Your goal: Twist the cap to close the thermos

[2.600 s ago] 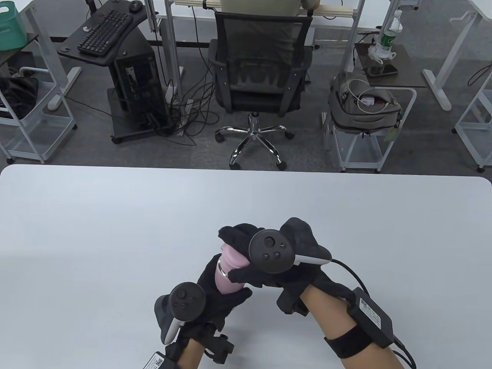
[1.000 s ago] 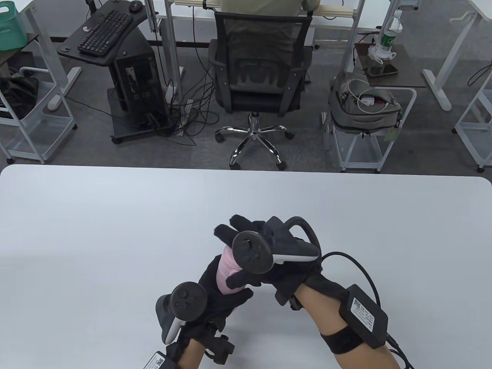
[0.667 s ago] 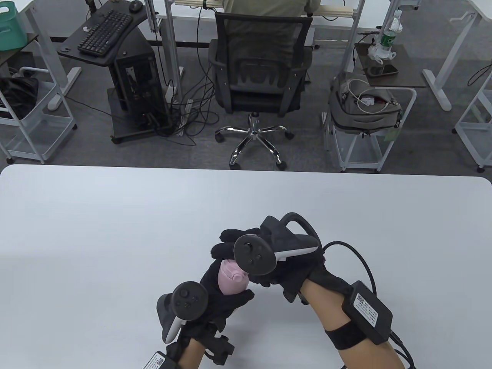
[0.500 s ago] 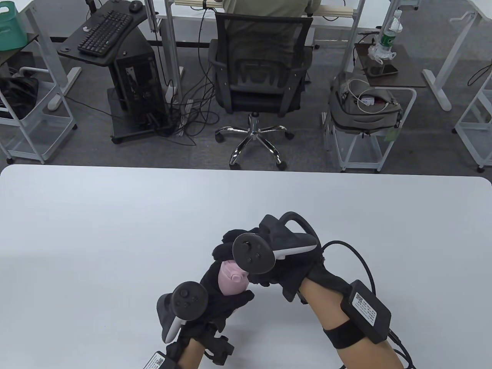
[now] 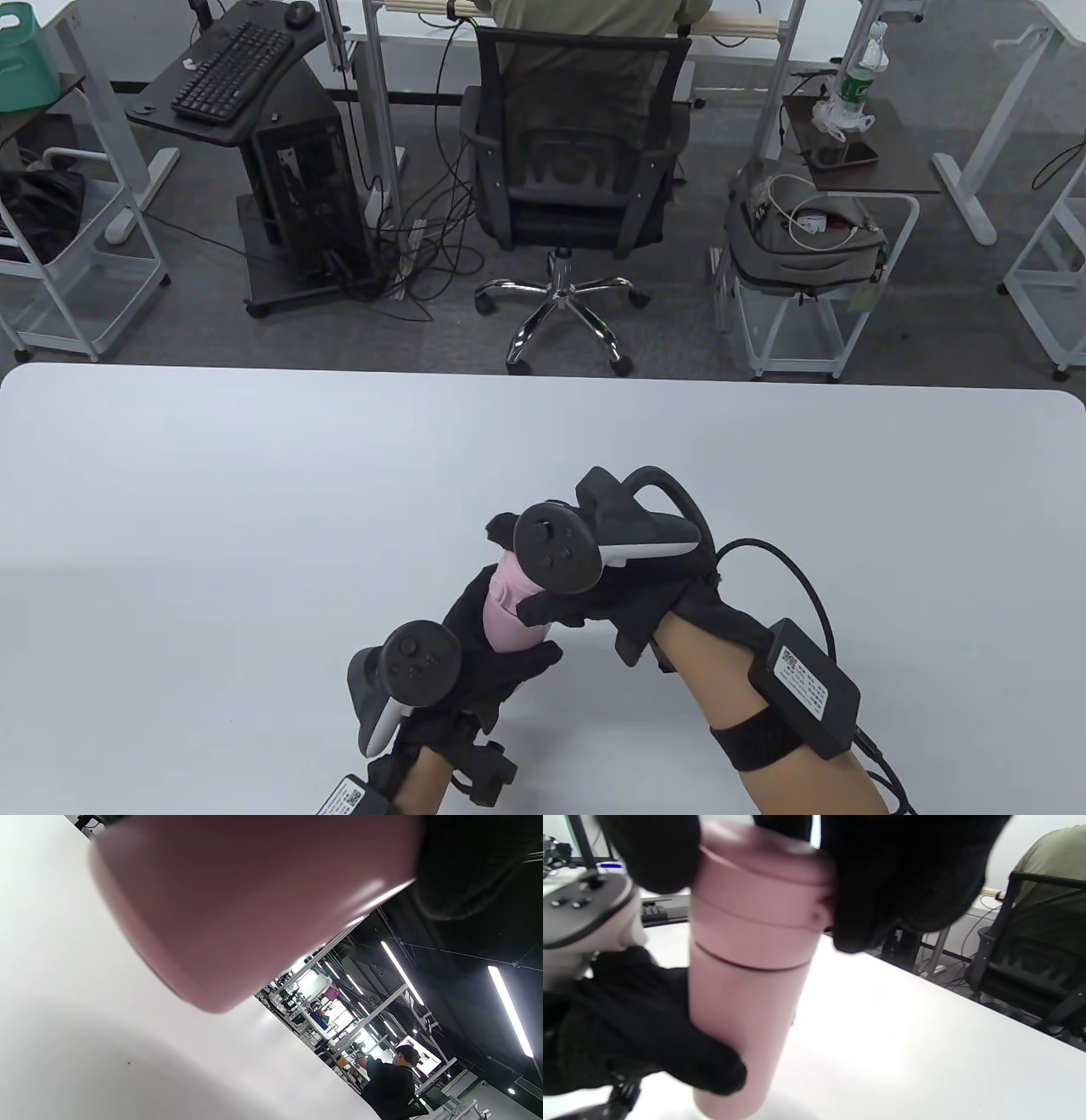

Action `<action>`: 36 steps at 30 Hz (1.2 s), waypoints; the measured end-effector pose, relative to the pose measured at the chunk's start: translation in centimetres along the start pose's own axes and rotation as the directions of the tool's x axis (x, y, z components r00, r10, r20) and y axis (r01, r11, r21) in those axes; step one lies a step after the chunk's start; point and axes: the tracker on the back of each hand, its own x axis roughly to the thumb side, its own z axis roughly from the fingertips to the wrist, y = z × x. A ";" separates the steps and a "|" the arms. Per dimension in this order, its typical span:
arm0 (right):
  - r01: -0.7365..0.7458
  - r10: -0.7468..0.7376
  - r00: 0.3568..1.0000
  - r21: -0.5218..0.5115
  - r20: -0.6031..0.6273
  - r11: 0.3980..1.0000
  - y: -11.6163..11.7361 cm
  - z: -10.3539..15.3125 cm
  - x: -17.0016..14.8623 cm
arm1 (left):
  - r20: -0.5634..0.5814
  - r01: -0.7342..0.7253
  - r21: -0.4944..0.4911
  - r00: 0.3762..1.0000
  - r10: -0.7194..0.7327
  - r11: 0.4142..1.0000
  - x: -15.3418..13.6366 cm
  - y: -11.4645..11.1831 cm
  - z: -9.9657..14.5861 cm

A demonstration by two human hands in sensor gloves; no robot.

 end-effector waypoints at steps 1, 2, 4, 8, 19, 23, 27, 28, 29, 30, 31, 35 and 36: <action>-0.020 0.020 1.000 -0.008 -0.023 1.000 0.0 0.0 0.1 | 0.002 0.004 0.002 1.000 -0.004 1.000 0.0 0.0 0.0; -0.044 0.044 0.998 -0.010 -0.046 0.999 0.0 0.0 0.2 | 0.007 0.008 0.004 1.000 -0.008 1.000 0.1 0.0 0.0; -0.088 0.086 0.993 -0.026 -0.079 0.996 0.1 -0.1 0.5 | 0.006 0.008 0.002 1.000 -0.008 1.000 0.1 0.0 0.0; -0.140 0.135 0.984 -0.034 -0.118 0.990 0.1 -0.1 0.9 | 0.011 0.013 0.002 1.000 -0.013 1.000 0.1 0.0 0.0; -0.002 0.004 0.998 -0.039 0.055 0.999 -0.4 0.8 1.4 | -0.012 -0.005 0.009 1.000 0.005 1.000 -0.4 0.1 -0.1; -0.043 0.045 0.997 -0.035 0.057 0.998 -0.4 0.8 1.6 | -0.012 0.000 0.008 1.000 0.000 1.000 -0.4 0.0 -0.1; -0.051 0.052 0.998 -0.037 0.027 0.998 -0.3 0.9 1.6 | -0.006 0.006 0.009 1.000 -0.006 1.000 -0.3 0.0 -0.1; -0.066 0.067 0.998 -0.039 0.006 0.997 -0.3 0.8 1.6 | -0.005 0.011 0.011 1.000 -0.011 1.000 -0.3 0.0 -0.1; -0.093 0.092 0.996 -0.044 -0.023 0.995 -0.2 0.8 1.5 | -0.003 0.016 0.011 1.000 -0.016 1.000 -0.3 0.0 -0.1; -0.104 0.102 0.994 -0.046 -0.041 0.994 -0.2 0.7 1.5 | -0.001 0.019 0.010 1.000 -0.019 1.000 -0.2 0.0 -0.1; -0.111 0.108 0.992 -0.048 -0.062 0.993 -0.1 0.6 1.5 | -0.002 0.021 0.009 1.000 -0.021 1.000 -0.2 0.0 -0.1; -0.180 0.163 0.974 -0.094 -0.160 0.979 0.1 0.4 1.4 | 0.006 0.029 0.008 1.000 -0.029 1.000 -0.1 -0.1 -0.1; -0.187 0.168 0.971 -0.104 -0.170 0.977 0.2 0.3 1.4 | 0.006 0.029 0.006 1.000 -0.029 1.000 -0.1 -0.1 -0.1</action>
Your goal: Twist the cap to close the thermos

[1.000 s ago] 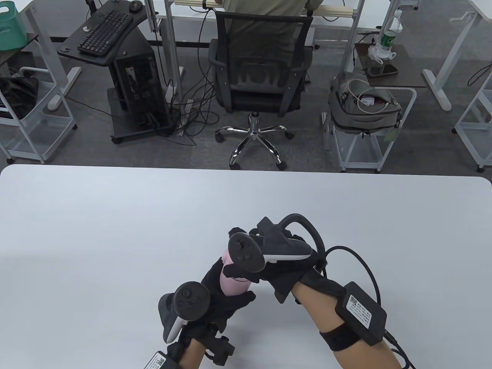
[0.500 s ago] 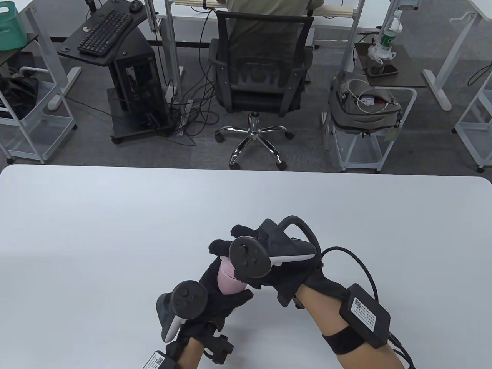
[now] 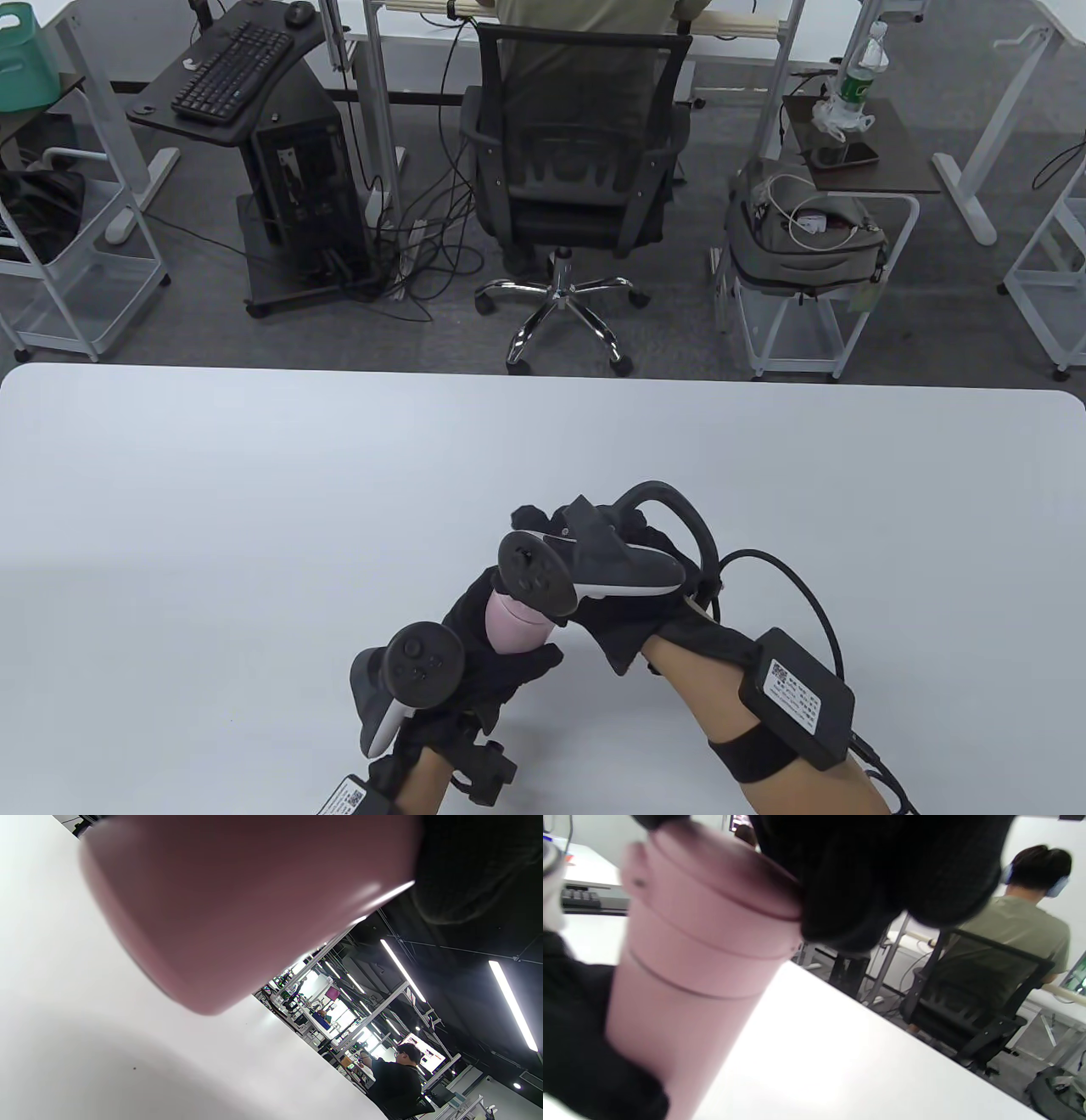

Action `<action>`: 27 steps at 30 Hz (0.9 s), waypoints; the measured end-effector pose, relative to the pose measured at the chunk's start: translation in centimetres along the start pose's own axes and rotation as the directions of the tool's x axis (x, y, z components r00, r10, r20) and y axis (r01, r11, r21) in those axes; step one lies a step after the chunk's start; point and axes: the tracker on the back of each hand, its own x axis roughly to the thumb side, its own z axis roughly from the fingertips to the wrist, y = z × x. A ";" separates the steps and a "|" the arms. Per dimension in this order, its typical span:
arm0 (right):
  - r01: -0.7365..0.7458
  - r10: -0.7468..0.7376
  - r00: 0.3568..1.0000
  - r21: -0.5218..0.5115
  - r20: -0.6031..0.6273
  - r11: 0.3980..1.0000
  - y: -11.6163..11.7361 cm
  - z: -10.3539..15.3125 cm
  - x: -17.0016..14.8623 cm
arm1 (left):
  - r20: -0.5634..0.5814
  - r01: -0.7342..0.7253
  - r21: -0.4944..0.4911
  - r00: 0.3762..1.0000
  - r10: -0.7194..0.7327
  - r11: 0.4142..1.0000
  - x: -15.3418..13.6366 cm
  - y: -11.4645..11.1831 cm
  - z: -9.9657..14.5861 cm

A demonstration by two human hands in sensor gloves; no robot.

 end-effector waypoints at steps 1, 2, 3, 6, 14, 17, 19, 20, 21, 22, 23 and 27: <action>-0.004 0.004 1.000 -0.004 -0.012 1.000 0.0 0.0 0.0 | 0.001 0.000 -0.001 1.000 0.000 1.000 0.0 0.0 0.0; -0.008 0.008 1.000 -0.004 -0.019 1.000 0.1 -0.1 0.1 | 0.002 0.002 -0.002 1.000 -0.002 1.000 0.0 0.0 0.0; -0.015 0.015 1.000 -0.006 -0.019 1.000 0.1 -0.1 0.1 | 0.001 0.000 -0.003 1.000 0.000 1.000 0.0 0.0 0.0; -0.035 0.035 0.999 -0.007 -0.012 0.999 0.0 -0.1 0.1 | 0.000 -0.006 0.000 1.000 0.006 1.000 0.0 0.0 0.0; 0.103 -0.140 0.954 0.150 0.264 0.983 0.1 0.1 -0.1 | -0.006 -0.015 -0.001 1.000 0.015 1.000 -0.1 0.0 0.0; 0.046 -0.083 0.955 0.136 0.284 0.990 0.3 0.0 -0.1 | -0.002 -0.004 -0.011 1.000 0.004 1.000 -0.1 0.0 -0.1; 0.080 -0.118 0.949 0.139 0.291 0.987 0.2 0.0 -0.3 | 0.001 0.003 -0.011 1.000 -0.003 1.000 -0.1 -0.1 -0.1; 0.090 -0.131 0.947 0.147 0.293 0.985 0.1 -0.1 -0.4 | 0.004 0.000 -0.014 1.000 0.000 1.000 -0.1 -0.1 -0.1; 0.096 -0.138 0.948 0.156 0.288 0.983 0.0 -0.2 -0.5 | 0.007 0.000 -0.014 1.000 0.000 1.000 0.0 0.0 -0.2; 0.097 -0.140 0.948 0.158 0.285 0.983 0.0 -0.3 -0.5 | 0.008 0.001 -0.013 1.000 -0.001 1.000 0.0 0.0 -0.2; 0.097 -0.138 0.952 0.158 0.274 0.983 -0.1 -0.4 -0.6 | 0.006 0.002 -0.012 1.000 -0.002 1.000 0.0 0.0 -0.2; 0.115 -0.139 0.979 0.156 0.151 0.981 0.2 -0.8 -0.8 | 0.005 0.000 -0.006 1.000 0.000 1.000 0.0 0.0 -0.2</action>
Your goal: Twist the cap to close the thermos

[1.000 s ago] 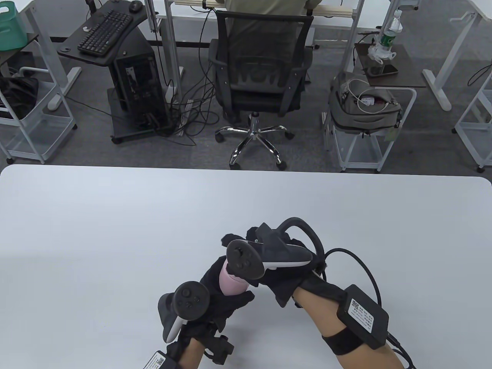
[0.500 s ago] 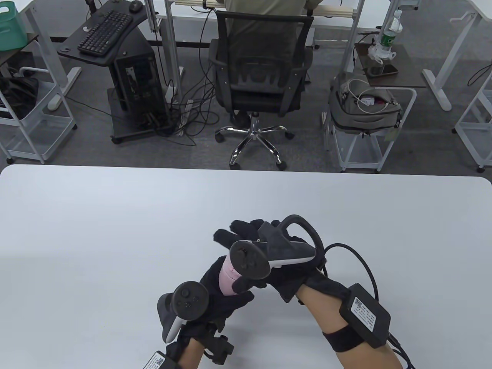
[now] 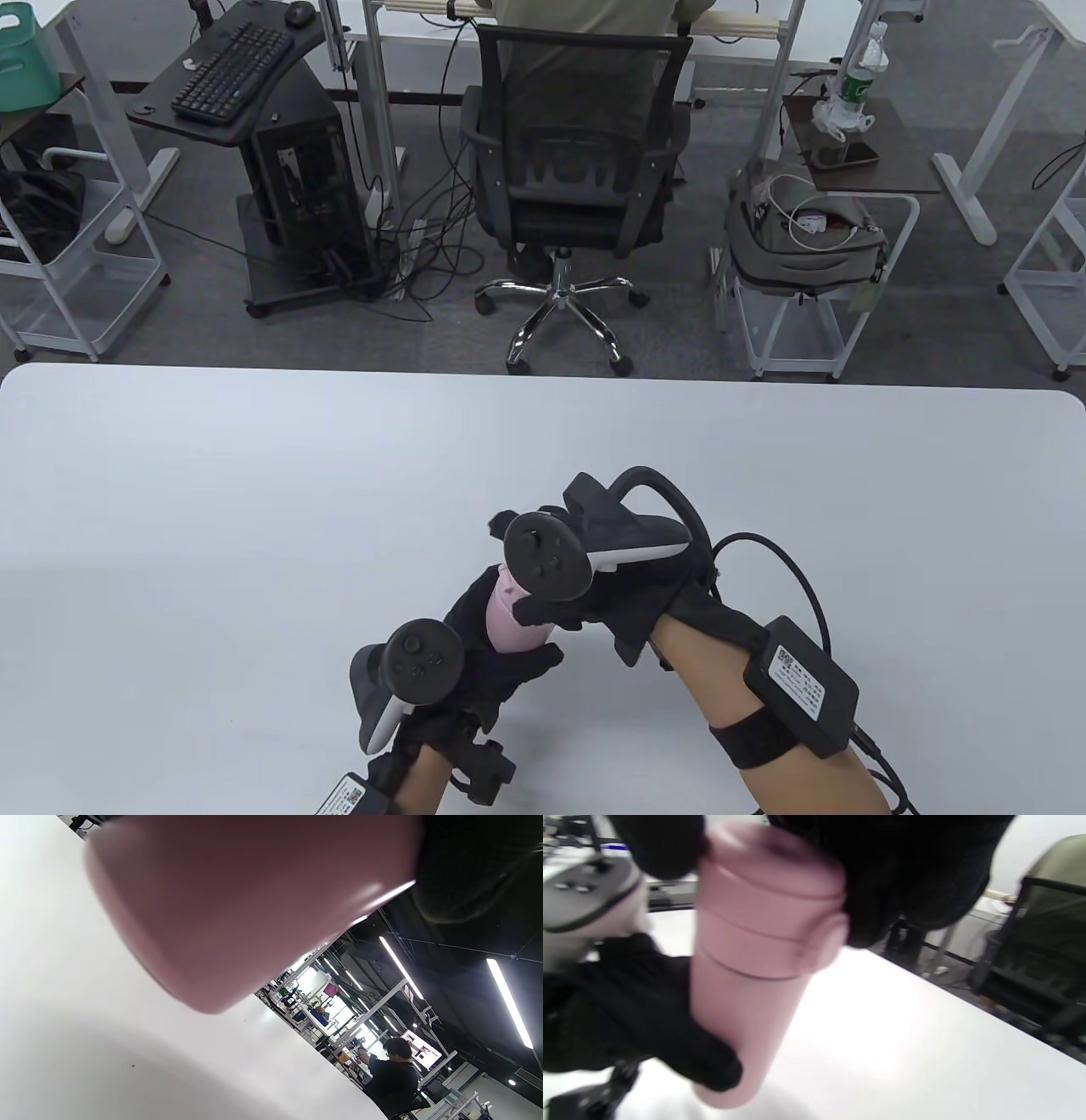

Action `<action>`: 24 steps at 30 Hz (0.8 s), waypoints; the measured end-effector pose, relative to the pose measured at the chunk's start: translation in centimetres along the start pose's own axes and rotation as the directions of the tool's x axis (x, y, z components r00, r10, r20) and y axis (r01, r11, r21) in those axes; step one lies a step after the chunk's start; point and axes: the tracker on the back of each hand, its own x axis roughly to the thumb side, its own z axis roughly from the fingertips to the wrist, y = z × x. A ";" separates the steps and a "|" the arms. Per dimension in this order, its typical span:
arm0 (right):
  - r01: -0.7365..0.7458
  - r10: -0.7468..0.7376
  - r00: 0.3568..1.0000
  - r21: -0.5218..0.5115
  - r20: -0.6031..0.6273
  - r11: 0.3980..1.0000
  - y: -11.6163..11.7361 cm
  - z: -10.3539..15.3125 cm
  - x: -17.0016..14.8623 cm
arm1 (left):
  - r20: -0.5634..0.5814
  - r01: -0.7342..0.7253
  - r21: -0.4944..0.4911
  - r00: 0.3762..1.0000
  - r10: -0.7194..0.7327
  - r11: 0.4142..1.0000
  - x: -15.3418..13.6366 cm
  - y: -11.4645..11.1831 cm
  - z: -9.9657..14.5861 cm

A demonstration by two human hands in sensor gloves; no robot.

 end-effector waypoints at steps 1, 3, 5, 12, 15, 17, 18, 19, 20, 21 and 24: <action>-0.019 0.019 0.999 -0.005 -0.030 1.000 0.1 -0.1 0.0 | 0.001 0.007 0.000 1.000 -0.007 1.000 0.0 0.0 0.0; -0.057 0.056 0.995 -0.016 -0.089 0.998 0.2 -0.3 0.1 | 0.002 0.007 -0.003 1.000 -0.007 1.000 0.1 -0.1 0.0; -0.088 0.083 0.989 -0.035 -0.120 0.996 0.2 -0.3 0.2 | 0.002 0.003 -0.008 1.000 -0.003 1.000 0.1 -0.1 0.0; -0.089 0.084 0.991 -0.050 -0.108 0.995 -0.1 0.2 0.6 | -0.003 -0.003 -0.005 1.000 0.003 1.000 0.0 0.0 0.0; 0.031 -0.028 0.998 -0.055 0.053 0.998 -0.5 0.7 0.7 | -0.007 0.001 -0.001 1.000 -0.001 1.000 0.0 0.0 0.0; 0.049 -0.047 0.996 -0.023 0.080 0.999 -0.7 1.1 0.9 | -0.008 -0.001 -0.002 1.000 0.001 1.000 0.0 0.0 0.0; 0.018 -0.017 0.996 -0.018 0.083 1.000 -0.6 1.2 1.0 | -0.010 -0.002 -0.002 1.000 0.002 1.000 0.0 0.0 0.0; 0.004 -0.003 0.997 -0.014 0.082 1.000 -0.6 1.2 1.1 | -0.010 -0.003 -0.002 1.000 0.003 1.000 0.0 0.0 0.0; -0.002 0.003 0.997 -0.004 0.080 1.000 -0.5 1.2 1.1 | -0.010 -0.003 -0.002 1.000 0.003 1.000 0.0 0.0 0.0; 0.000 0.000 0.997 0.008 0.079 1.000 -0.4 1.2 1.1 | -0.010 -0.002 -0.002 1.000 0.002 1.000 0.0 0.0 0.0; 0.021 -0.021 0.996 0.002 0.086 1.000 -0.4 1.2 1.0 | -0.007 0.001 -0.003 1.000 -0.001 1.000 0.0 0.0 0.0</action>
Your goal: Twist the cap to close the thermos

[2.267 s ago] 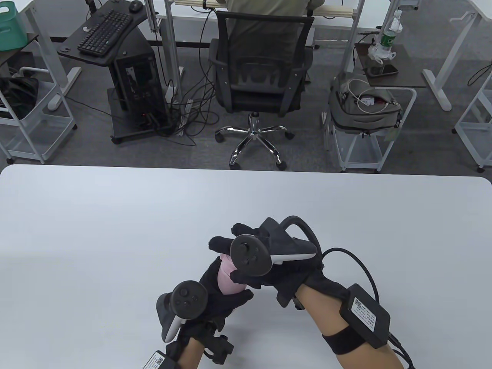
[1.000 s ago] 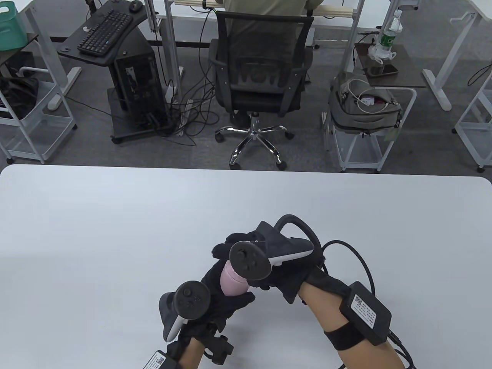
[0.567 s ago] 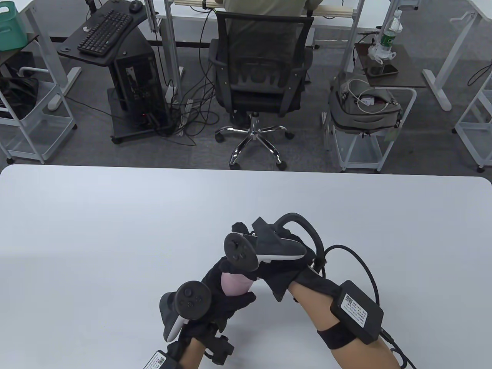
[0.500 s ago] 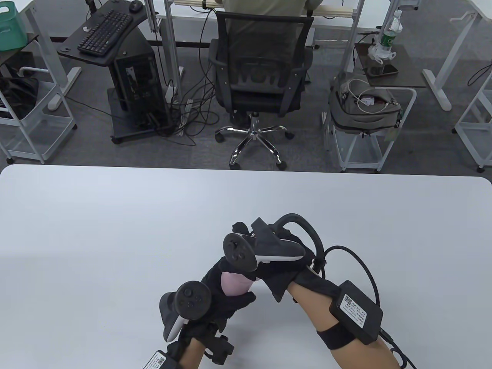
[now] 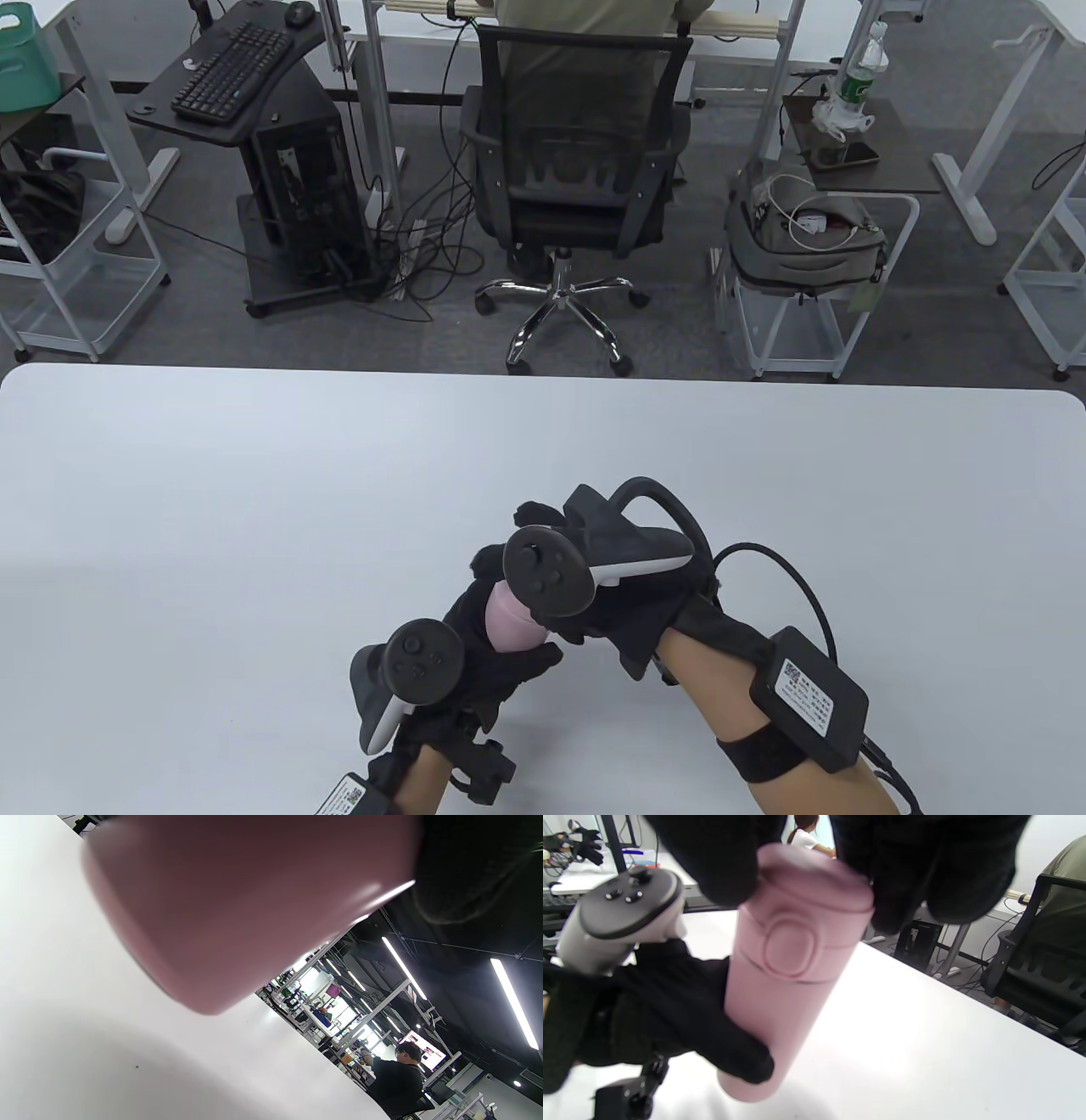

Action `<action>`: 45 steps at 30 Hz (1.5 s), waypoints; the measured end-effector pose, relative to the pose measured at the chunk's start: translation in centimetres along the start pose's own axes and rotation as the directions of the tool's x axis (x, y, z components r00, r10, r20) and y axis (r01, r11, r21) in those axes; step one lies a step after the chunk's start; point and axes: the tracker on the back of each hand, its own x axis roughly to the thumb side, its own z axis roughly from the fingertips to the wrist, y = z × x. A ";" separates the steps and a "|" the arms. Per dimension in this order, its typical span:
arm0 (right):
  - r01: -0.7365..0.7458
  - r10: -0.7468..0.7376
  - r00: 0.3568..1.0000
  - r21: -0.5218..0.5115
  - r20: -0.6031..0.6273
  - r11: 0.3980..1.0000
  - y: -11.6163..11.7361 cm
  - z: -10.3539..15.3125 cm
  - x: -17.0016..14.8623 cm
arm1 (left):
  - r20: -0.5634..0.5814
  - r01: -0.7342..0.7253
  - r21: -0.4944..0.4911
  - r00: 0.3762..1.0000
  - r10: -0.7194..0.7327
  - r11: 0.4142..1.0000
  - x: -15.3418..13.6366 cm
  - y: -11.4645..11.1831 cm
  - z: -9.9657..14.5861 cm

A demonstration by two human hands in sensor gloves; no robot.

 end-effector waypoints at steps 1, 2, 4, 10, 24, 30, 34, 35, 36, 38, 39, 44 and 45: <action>0.003 -0.003 1.000 -0.006 0.000 1.000 0.0 0.0 -0.1 | 0.002 -0.003 0.000 1.000 0.003 1.000 0.0 0.0 0.0; 0.005 -0.005 1.000 -0.007 -0.001 1.000 0.0 0.0 -0.1 | 0.000 -0.007 -0.001 1.000 0.007 1.000 0.0 0.0 0.0; 0.016 -0.016 1.000 -0.011 -0.021 1.000 0.0 0.0 -0.3 | 0.003 -0.007 -0.001 1.000 0.007 1.000 0.0 0.0 0.0; 0.008 -0.010 0.992 -0.019 -0.124 1.000 0.3 -0.3 -0.6 | 0.007 0.002 -0.005 1.000 -0.002 1.000 0.1 -0.1 0.0; -0.141 0.119 0.959 -0.068 -0.259 0.988 0.4 -0.3 0.0 | 0.009 0.000 0.005 1.000 0.000 1.000 0.1 0.0 0.0; 0.020 -0.022 1.000 -0.081 -0.020 0.997 0.1 0.5 -1.0 | 0.001 -0.017 0.004 1.000 0.017 1.000 -0.1 0.1 0.1; -0.020 0.021 0.999 -0.034 0.028 0.999 0.5 0.8 -1.2 | 0.010 -0.014 -0.002 1.000 0.015 1.000 -0.1 0.1 0.0; -0.028 0.029 0.999 -0.032 0.034 0.999 0.6 0.8 -1.3 | 0.012 -0.014 -0.004 1.000 0.014 1.000 -0.1 0.1 0.0; -0.033 0.034 0.999 -0.025 0.040 0.999 0.8 0.7 -1.3 | 0.014 -0.012 -0.007 1.000 0.012 1.000 -0.1 0.0 0.0; -0.023 0.023 0.999 -0.015 0.043 1.000 0.9 0.6 -1.4 | 0.017 -0.008 -0.008 1.000 0.008 1.000 -0.1 0.0 0.0; -0.022 0.023 0.999 -0.008 0.045 1.000 0.9 0.6 -1.4 | 0.019 -0.006 -0.009 1.000 0.006 1.000 -0.1 0.0 -0.1; -0.039 0.040 0.998 -0.019 0.048 0.999 0.8 0.3 -1.1 | 0.016 -0.008 -0.014 1.000 0.008 1.000 -0.1 0.0 -0.1; -0.035 0.036 0.998 -0.025 0.054 0.999 0.8 0.3 -1.0 | 0.018 -0.007 -0.014 1.000 0.008 1.000 -0.1 0.0 -0.1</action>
